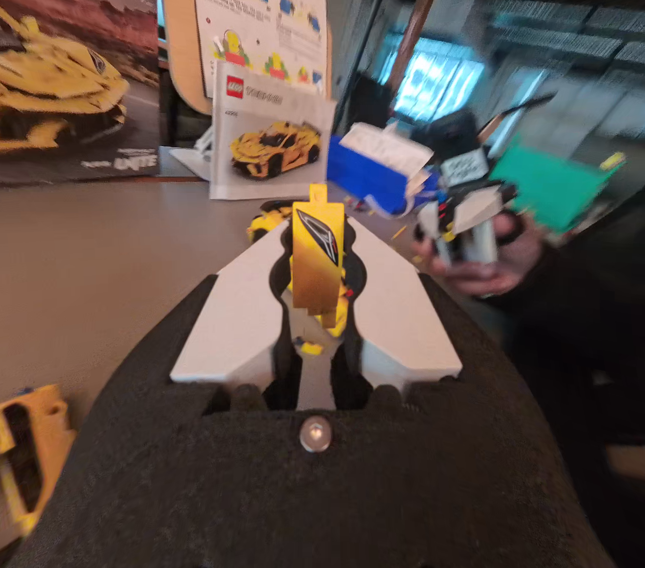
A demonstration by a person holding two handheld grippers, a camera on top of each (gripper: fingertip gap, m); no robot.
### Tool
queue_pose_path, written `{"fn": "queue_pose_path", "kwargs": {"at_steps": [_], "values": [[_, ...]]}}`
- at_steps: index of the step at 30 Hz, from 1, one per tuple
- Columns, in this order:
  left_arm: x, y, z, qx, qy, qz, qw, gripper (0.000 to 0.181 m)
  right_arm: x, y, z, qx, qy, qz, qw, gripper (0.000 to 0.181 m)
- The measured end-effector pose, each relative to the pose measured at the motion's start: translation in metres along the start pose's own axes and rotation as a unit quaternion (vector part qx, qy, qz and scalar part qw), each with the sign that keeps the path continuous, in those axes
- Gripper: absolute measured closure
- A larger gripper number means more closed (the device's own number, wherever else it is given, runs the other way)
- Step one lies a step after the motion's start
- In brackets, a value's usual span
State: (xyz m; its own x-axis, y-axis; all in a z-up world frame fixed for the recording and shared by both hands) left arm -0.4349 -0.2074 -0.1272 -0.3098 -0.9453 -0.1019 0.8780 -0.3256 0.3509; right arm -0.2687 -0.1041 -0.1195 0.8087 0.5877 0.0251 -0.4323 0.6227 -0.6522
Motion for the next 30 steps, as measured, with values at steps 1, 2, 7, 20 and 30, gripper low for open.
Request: {"fn": "queue_pose_path", "kwargs": {"at_steps": [1, 2, 7, 20, 30], "values": [[0.002, -0.003, 0.001, 0.040, 0.011, -0.019, 0.999, 0.156, 0.001, 0.002, 0.001, 0.004, 0.005, -0.004, 1.000, 0.175], [0.002, -0.004, 0.002, 0.065, 0.019, -0.034, 0.997, 0.156, 0.001, 0.002, 0.001, 0.006, 0.008, -0.004, 1.000, 0.175], [0.001, 0.000, 0.002, 0.083, 0.024, -0.065, 0.994, 0.155, -0.003, -0.001, -0.001, 0.040, 0.001, -0.023, 0.999, 0.175], [-0.006, 0.002, -0.008, 0.071, -0.026, -0.054, 0.996, 0.156, 0.006, -0.006, 0.008, -0.009, 0.055, 0.052, 0.997, 0.175], [-0.007, -0.020, -0.023, 0.046, -0.098, 0.061, 0.992, 0.156, 0.004, 0.002, 0.004, 0.020, 0.023, -0.013, 0.999, 0.175]]}}
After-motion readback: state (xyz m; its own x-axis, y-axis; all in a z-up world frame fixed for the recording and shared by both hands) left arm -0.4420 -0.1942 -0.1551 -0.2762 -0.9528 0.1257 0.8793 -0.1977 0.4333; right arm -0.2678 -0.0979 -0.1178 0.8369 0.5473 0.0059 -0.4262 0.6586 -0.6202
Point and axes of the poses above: each gripper's, where its closed fingertips meet, x back along the fingers, z out of its top, y = z × x across the jaws, the point moved 7 cm from there along x, back along the fingers, and after that the axes turned 1 degree about y, right-handed, at the moved point
